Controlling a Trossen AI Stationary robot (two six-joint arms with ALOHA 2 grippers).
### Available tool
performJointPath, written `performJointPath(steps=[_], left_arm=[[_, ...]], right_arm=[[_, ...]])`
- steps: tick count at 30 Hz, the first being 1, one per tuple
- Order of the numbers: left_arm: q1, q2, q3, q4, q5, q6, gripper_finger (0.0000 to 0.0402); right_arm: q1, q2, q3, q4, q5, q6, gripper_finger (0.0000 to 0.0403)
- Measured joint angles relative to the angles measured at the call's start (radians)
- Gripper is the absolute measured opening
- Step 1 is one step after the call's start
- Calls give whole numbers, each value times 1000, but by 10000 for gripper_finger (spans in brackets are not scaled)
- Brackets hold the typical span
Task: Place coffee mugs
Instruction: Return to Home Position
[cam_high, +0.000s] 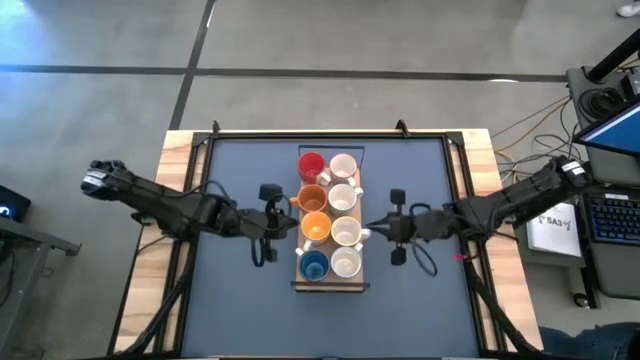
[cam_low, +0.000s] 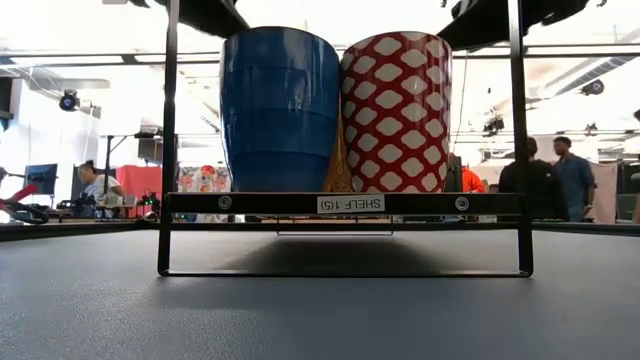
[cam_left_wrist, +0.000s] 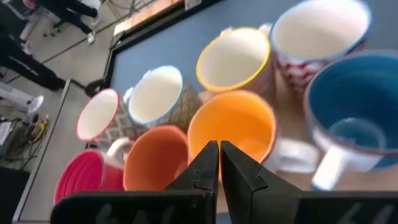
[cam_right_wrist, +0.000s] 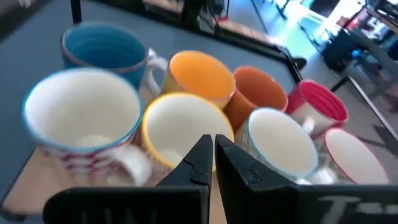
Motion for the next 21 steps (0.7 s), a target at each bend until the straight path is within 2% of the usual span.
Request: performJointPath(steps=[6,9,12,16,21], left_arm=[[66,-25,-99,100,24,47,0],[110,-49,-164,207,119,85,0],[163,-81,-234,308,207,107,0],[227,-153,-326,379,280,93,0],[262,-282,-453,438,301,39,0]], right_arm=[[-183,-36,-98,214,-236,-71,9],[-280,-30,-116,288,-375,-77,8],[-363,-28,-131,313,-471,-78,9],[-431,-31,-174,397,-552,-72,9],[-452,-31,-243,521,-569,-70,9]])
